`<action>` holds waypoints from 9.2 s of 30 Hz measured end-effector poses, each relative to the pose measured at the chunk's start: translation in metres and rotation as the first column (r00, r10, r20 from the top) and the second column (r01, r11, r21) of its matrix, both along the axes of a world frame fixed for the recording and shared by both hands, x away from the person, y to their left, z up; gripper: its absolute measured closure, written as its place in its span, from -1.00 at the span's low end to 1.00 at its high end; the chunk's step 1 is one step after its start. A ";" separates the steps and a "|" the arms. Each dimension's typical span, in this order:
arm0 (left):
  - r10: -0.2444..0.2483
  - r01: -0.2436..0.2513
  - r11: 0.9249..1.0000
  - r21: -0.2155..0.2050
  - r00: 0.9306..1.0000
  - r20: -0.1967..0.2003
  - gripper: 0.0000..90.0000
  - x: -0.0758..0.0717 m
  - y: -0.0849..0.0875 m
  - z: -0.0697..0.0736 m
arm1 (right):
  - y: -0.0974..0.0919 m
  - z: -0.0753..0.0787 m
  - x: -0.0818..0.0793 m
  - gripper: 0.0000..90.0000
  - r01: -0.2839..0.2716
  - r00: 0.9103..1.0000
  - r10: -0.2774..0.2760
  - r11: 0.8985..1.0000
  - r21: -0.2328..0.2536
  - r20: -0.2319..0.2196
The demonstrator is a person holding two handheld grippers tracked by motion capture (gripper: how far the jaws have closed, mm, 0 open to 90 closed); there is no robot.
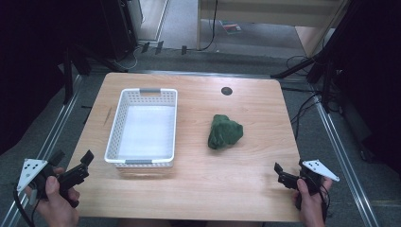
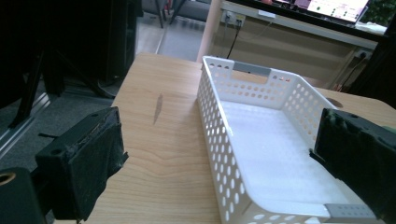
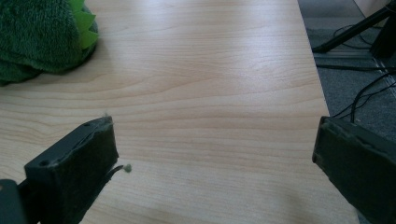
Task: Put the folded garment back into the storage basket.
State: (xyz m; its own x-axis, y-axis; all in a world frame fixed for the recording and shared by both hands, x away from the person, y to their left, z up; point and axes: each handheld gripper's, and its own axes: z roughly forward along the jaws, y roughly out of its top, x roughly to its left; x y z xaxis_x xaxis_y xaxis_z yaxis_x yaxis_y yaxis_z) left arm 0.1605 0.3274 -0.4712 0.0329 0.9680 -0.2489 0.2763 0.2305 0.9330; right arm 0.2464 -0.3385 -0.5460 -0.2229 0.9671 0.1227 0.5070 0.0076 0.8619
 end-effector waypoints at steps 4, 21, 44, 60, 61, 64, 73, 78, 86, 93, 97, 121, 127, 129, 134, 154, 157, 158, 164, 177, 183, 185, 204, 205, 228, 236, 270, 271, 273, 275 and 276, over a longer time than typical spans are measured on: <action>-0.037 0.038 0.999 0.016 0.999 -0.016 -0.95 0.004 -0.012 0.002 | 0.000 0.000 0.000 -1.00 -0.002 1.000 0.002 1.000 0.008 0.002; -0.149 0.150 0.988 0.021 0.988 -0.047 -0.95 0.030 -0.057 0.009 | -0.002 0.000 -0.001 -1.00 -0.008 1.000 0.008 1.000 0.023 0.006; -0.264 0.265 0.964 0.003 0.962 -0.077 -0.95 0.068 -0.123 0.011 | -0.002 0.000 -0.003 -1.00 -0.033 0.999 0.032 0.999 0.037 0.026; -0.332 0.334 0.942 0.010 0.938 -0.100 -0.95 0.086 -0.164 0.010 | -0.002 0.000 -0.003 -1.00 -0.031 0.999 0.030 0.999 0.040 0.022; -0.332 0.334 0.942 0.010 0.938 -0.100 -0.95 0.086 -0.164 0.010 | -0.002 0.000 -0.003 -1.00 -0.031 0.999 0.030 0.999 0.040 0.022; -0.340 0.343 0.939 0.018 0.935 -0.101 -0.95 0.089 -0.171 0.012 | -0.002 0.000 -0.003 -1.00 -0.032 0.999 0.031 0.999 0.039 0.022; -0.363 0.367 0.930 0.025 0.926 -0.102 -0.95 0.096 -0.187 0.016 | -0.002 0.000 -0.003 -1.00 -0.032 0.999 0.031 0.999 0.039 0.021; -0.382 0.386 0.922 0.016 0.918 -0.105 -0.95 0.102 -0.203 0.016 | -0.002 0.000 -0.003 -1.00 -0.032 0.999 0.031 0.999 0.039 0.021; -0.408 0.413 0.910 0.024 0.906 -0.116 -1.00 0.110 -0.222 0.014 | -0.003 0.000 -0.002 -1.00 -0.035 0.999 0.034 0.998 0.044 0.022; -0.415 0.422 0.906 0.034 0.901 -0.124 -1.00 0.116 -0.238 0.013 | -0.003 0.000 -0.002 -1.00 -0.036 0.999 0.035 0.998 0.045 0.022; -0.424 0.433 0.901 0.038 0.896 -0.133 -1.00 0.121 -0.250 0.012 | -0.003 0.000 -0.002 -1.00 -0.035 0.999 0.034 0.998 0.045 0.021; -0.447 0.476 0.878 0.050 0.853 -0.270 -1.00 0.164 -0.317 -0.019 | -0.004 0.000 -0.002 -1.00 -0.032 0.999 0.031 0.998 0.057 0.013; -0.440 0.473 0.881 0.033 0.842 -0.313 -1.00 0.175 -0.326 -0.032 | -0.004 0.000 -0.002 -1.00 -0.032 0.999 0.031 0.998 0.059 0.014; -0.446 0.479 0.877 0.026 0.834 -0.324 -1.00 0.179 -0.331 -0.037 | -0.005 0.000 -0.002 -1.00 -0.030 0.999 0.030 0.998 0.062 0.014; -0.430 0.478 0.877 0.049 0.826 -0.364 -0.88 0.183 -0.346 -0.045 | -0.005 0.000 -0.002 -1.00 -0.031 0.999 0.030 0.997 0.067 0.015; -0.423 0.516 0.848 0.120 0.795 -0.435 0.26 0.182 -0.350 -0.055 | -0.004 0.000 -0.002 -1.00 -0.034 0.999 0.033 0.997 0.062 0.015; -0.430 0.523 0.844 0.122 0.795 -0.428 0.35 0.182 -0.350 -0.054 | -0.004 0.000 -0.002 -1.00 -0.035 0.999 0.034 0.997 0.063 0.015; -0.433 0.527 0.841 0.126 0.793 -0.428 0.38 0.181 -0.349 -0.053 | -0.005 0.000 -0.002 -1.00 -0.034 0.999 0.033 0.997 0.063 0.015; -0.448 0.531 0.838 0.129 0.802 -0.395 0.47 0.177 -0.346 -0.044 | -0.005 0.000 -0.002 -1.00 -0.037 0.999 0.036 0.997 0.064 0.016; -0.479 0.524 0.843 0.117 0.833 -0.277 0.46 0.158 -0.316 0.003 | -0.004 0.000 -0.001 -1.00 -0.034 0.999 0.034 0.998 0.059 0.014; -0.480 0.513 0.851 0.110 0.846 -0.233 0.46 0.152 -0.297 0.020 | -0.004 0.000 -0.001 -1.00 -0.036 0.999 0.035 0.998 0.055 0.013; -0.482 0.513 0.851 0.111 0.848 -0.218 0.46 0.149 -0.288 0.027 | -0.004 0.000 -0.001 -1.00 -0.033 0.999 0.032 0.998 0.054 0.012; -0.418 0.434 0.897 0.085 0.895 -0.158 0.45 0.139 -0.232 0.047 | -0.003 0.000 -0.001 -1.00 -0.035 0.999 0.034 0.998 0.051 0.013; -0.407 0.423 0.902 0.089 0.900 -0.156 0.45 0.138 -0.226 0.049 | -0.003 0.000 -0.001 -1.00 -0.035 0.999 0.034 0.998 0.050 0.014; -0.277 0.290 0.955 0.065 0.947 -0.161 0.44 0.138 -0.145 0.039 | -0.003 0.000 -0.001 -1.00 -0.036 0.999 0.035 0.998 0.046 0.013; -0.207 0.230 0.970 0.080 0.953 -0.223 0.44 0.148 -0.121 0.020 | -0.003 0.000 -0.001 -1.00 -0.036 0.999 0.035 0.998 0.046 0.013; -0.201 0.284 0.957 0.055 0.789 -0.580 -0.78 0.193 -0.113 -0.012 | -0.003 0.000 -0.001 -1.00 -0.034 0.999 0.034 0.999 0.041 0.014; -0.207 0.284 0.958 0.045 0.789 -0.578 -0.84 0.192 -0.113 -0.011 | -0.003 0.000 -0.002 -1.00 -0.033 0.999 0.033 0.999 0.042 0.013; -0.235 0.299 0.954 0.025 0.798 -0.554 -1.00 0.190 -0.110 -0.009 | -0.002 0.000 -0.002 -1.00 -0.033 0.999 0.032 0.999 0.041 0.014; -0.251 0.294 0.956 0.002 0.819 -0.516 -1.00 0.187 -0.108 -0.005 | -0.002 0.000 -0.002 -1.00 -0.032 0.999 0.032 0.999 0.041 0.013; -0.262 0.294 0.956 -0.010 0.834 -0.486 -1.00 0.184 -0.106 -0.003 | -0.002 0.000 -0.002 -1.00 -0.032 0.999 0.032 0.999 0.041 0.013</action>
